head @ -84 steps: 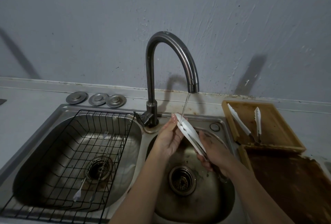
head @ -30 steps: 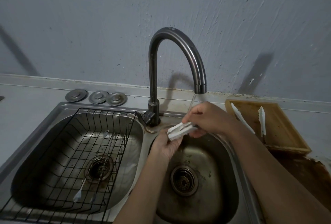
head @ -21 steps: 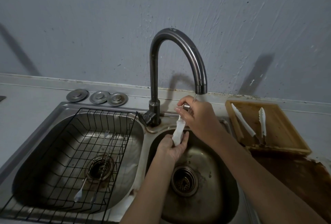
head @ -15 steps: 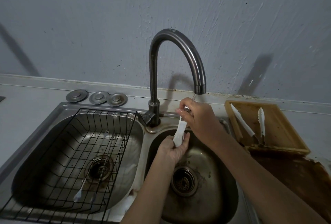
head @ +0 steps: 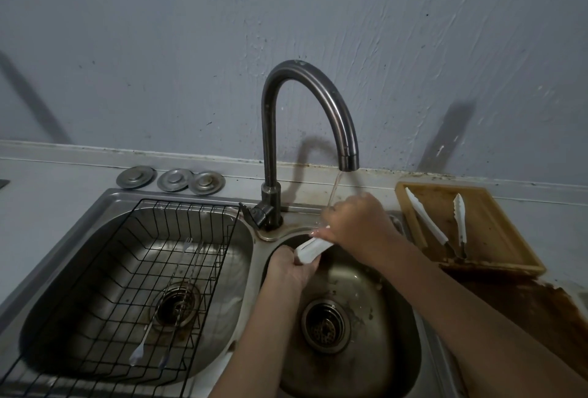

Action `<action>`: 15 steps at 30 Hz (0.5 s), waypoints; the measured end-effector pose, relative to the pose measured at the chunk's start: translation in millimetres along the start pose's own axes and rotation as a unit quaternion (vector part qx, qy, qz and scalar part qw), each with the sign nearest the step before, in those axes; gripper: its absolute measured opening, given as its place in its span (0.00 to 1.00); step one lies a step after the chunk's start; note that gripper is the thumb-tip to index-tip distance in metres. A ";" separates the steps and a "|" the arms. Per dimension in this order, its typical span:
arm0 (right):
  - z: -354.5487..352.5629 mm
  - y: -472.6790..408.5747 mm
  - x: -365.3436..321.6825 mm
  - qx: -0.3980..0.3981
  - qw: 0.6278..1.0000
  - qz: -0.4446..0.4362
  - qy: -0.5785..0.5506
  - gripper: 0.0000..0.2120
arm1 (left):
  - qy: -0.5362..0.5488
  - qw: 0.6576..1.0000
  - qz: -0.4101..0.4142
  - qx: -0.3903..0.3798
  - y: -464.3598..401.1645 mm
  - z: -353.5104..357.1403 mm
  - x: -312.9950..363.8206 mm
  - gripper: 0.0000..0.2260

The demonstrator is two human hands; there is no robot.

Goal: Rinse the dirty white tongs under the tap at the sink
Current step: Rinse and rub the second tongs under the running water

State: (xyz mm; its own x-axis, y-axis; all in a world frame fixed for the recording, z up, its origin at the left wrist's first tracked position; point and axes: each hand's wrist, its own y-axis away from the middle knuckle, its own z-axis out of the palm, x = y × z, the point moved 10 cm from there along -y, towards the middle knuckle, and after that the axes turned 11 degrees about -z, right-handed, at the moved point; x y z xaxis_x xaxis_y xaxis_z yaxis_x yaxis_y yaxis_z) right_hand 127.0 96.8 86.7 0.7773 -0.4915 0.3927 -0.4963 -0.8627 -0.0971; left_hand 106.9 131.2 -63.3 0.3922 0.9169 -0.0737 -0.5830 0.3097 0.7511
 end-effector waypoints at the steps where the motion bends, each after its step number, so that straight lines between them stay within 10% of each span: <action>1: 9.3 0.3 -3.5 -0.025 1.000 0.002 0.017 0.29 | -0.021 1.000 0.006 0.007 -1.2 -1.3 3.7 0.20; 10: 71.8 19.4 -21.0 -0.005 0.944 0.156 -0.292 0.21 | -0.159 0.962 0.218 0.045 25.4 5.7 53.3 0.09; 15: 107.3 43.2 -25.5 0.104 0.762 0.313 -0.558 0.17 | -0.303 0.924 0.228 0.047 25.1 3.8 64.6 0.13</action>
State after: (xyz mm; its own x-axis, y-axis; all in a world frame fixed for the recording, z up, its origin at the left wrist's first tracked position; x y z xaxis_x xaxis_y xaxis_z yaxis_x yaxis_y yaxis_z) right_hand 127.1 59.3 -25.7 0.3168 -0.5099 -0.7998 -0.9226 -0.3615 -0.1349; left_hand 120.3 197.3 -46.7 0.4641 0.6291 0.6235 -0.7330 -0.1225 0.6692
